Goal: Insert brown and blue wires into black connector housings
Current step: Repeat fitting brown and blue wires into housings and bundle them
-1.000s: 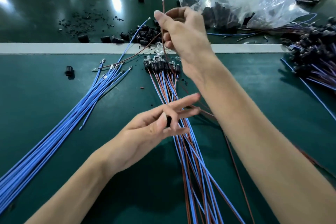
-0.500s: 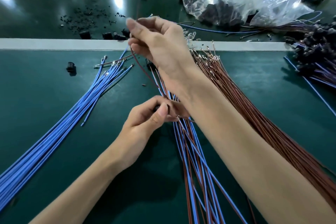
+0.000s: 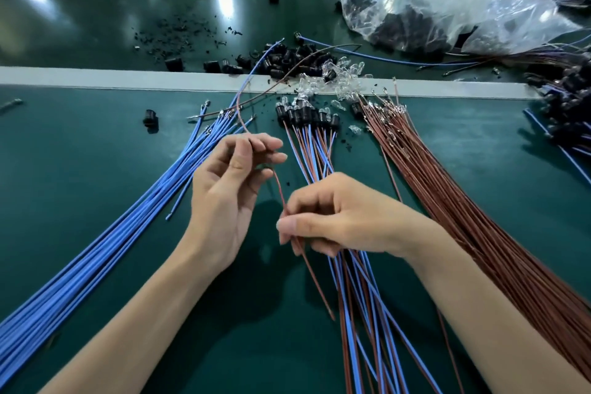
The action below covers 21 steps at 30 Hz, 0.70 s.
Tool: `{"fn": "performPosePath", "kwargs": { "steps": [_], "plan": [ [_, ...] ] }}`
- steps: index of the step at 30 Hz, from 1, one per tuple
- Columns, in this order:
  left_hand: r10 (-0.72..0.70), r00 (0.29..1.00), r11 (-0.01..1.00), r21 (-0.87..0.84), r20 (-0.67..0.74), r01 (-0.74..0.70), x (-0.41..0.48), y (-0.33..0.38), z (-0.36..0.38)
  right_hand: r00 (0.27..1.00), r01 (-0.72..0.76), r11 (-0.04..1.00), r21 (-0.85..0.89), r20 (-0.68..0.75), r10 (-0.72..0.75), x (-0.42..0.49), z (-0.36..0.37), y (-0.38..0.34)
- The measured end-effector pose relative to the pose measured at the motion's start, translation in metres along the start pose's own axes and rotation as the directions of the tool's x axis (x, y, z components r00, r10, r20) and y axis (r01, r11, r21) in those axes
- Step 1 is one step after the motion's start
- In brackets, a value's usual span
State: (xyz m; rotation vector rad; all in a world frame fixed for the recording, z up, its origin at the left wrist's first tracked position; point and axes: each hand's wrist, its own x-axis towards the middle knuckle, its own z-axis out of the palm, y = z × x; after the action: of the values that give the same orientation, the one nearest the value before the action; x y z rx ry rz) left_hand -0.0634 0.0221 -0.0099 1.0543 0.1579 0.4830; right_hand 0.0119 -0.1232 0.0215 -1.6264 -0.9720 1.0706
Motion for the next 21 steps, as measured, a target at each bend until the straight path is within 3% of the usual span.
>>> {"fn": "performPosePath", "kwargs": {
  "steps": [2, 4, 6, 9, 12, 16, 21],
  "plan": [
    [0.016, 0.998, 0.995, 0.095, 0.063, -0.022, -0.001, -0.001, 0.0, 0.993, 0.086, 0.989, 0.121, -0.089, -0.075, 0.0, 0.001, 0.003],
    [0.032, 0.997, 0.973, 0.225, 0.073, -0.047, -0.002, -0.001, 0.0, 0.936, 0.268, 0.92, 0.286, -0.304, -0.178, -0.001, -0.003, 0.006],
    [0.042, 0.996, 0.932, 0.357, 0.084, -0.069, -0.003, -0.003, 0.0, 0.807, 0.462, 0.836, 0.297, -0.532, -0.256, -0.002, -0.008, 0.009],
    [0.061, 0.982, 0.852, 0.503, 0.177, -0.143, -0.006, -0.005, 0.003, 0.621, 0.578, 0.804, 0.136, -0.712, -0.326, -0.002, -0.014, 0.012],
    [0.049, 0.972, 0.819, 0.547, 0.23, -0.171, -0.007, -0.004, 0.007, 0.52, 0.591, 0.806, 0.03, -0.779, -0.352, -0.003, -0.018, 0.011],
    [0.008, 0.982, 0.85, 0.516, 0.19, -0.107, -0.009, -0.003, 0.008, 0.46, 0.584, 0.81, -0.055, -0.8, -0.386, -0.004, -0.014, 0.009],
    [-0.034, 0.976, 0.867, 0.493, 0.217, -0.079, -0.01, -0.004, 0.01, 0.478, 0.581, 0.81, -0.08, -0.772, -0.419, 0.0, -0.005, 0.007]
  ]
}}
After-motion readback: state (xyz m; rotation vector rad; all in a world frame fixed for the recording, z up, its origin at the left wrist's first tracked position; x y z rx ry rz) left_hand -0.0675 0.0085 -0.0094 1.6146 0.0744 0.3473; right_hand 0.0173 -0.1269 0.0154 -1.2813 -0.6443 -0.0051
